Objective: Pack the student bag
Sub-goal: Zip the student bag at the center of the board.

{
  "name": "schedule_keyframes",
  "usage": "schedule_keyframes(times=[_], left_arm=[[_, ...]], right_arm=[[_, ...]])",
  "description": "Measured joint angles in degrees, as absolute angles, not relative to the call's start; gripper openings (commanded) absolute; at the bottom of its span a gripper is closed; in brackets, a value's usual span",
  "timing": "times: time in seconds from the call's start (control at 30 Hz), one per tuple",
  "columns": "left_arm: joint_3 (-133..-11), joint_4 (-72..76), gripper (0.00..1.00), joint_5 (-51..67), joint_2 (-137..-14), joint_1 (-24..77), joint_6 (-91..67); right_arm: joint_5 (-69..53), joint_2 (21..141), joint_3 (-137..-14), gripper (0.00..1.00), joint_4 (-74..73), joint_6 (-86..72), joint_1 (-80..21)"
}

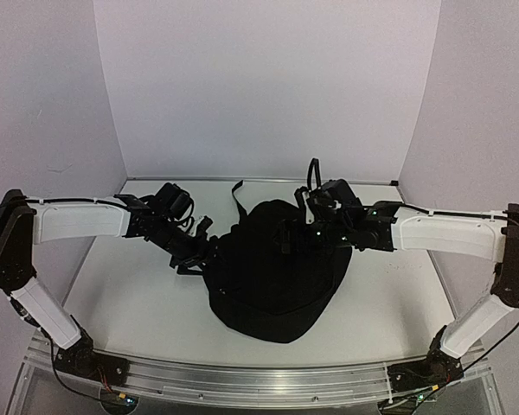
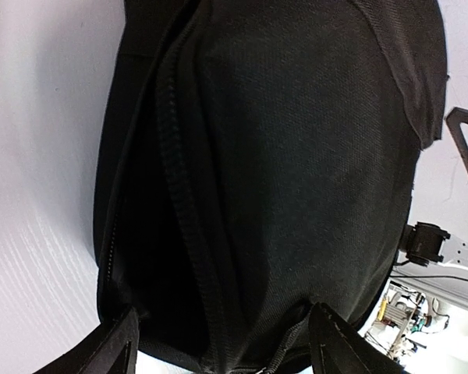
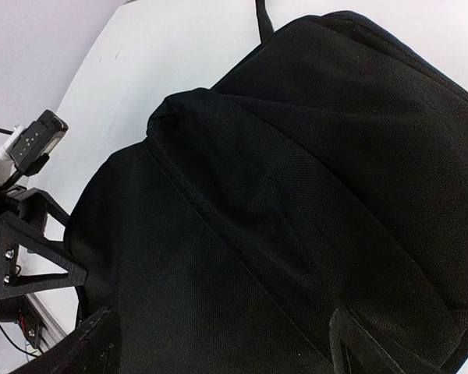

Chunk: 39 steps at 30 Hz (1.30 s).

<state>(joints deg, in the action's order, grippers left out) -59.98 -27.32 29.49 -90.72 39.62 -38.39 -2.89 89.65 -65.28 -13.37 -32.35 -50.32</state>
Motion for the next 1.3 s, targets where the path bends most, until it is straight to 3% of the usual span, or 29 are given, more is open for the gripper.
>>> schedule_keyframes(times=[0.2,0.4,0.77,1.1,1.2,1.27,1.3], left_arm=[[-56.3,-26.0,0.8,29.3,-86.5,39.7,-39.2],[-55.3,-27.0,0.56,23.2,-78.3,38.1,-42.2],[-49.2,-25.9,0.51,19.7,-77.2,36.4,-48.1],[-48.9,-21.8,0.51,20.9,-79.6,36.4,-48.4],[-48.9,-21.4,0.5,21.0,-81.0,36.4,-48.4],[-48.9,-21.3,0.5,21.0,-81.3,36.4,-48.4],[-48.9,-21.3,0.5,21.0,-81.4,36.4,-48.4]], right_arm=[[-5.6,89.8,-66.2,0.73,-13.6,-29.0,-54.8],[-6.9,92.8,-70.4,0.69,-13.1,-26.6,-64.1],[3.6,109.5,-81.9,0.58,-12.6,-29.6,-67.7],[9.9,115.3,-89.0,0.59,-13.2,-32.1,-68.6],[12.9,118.0,-92.4,0.51,-15.4,-32.4,-68.9],[15.4,120.3,-95.1,0.4,-17.4,-32.7,-69.0],[16.1,120.9,-95.8,0.29,-18.1,-32.9,-69.1]])
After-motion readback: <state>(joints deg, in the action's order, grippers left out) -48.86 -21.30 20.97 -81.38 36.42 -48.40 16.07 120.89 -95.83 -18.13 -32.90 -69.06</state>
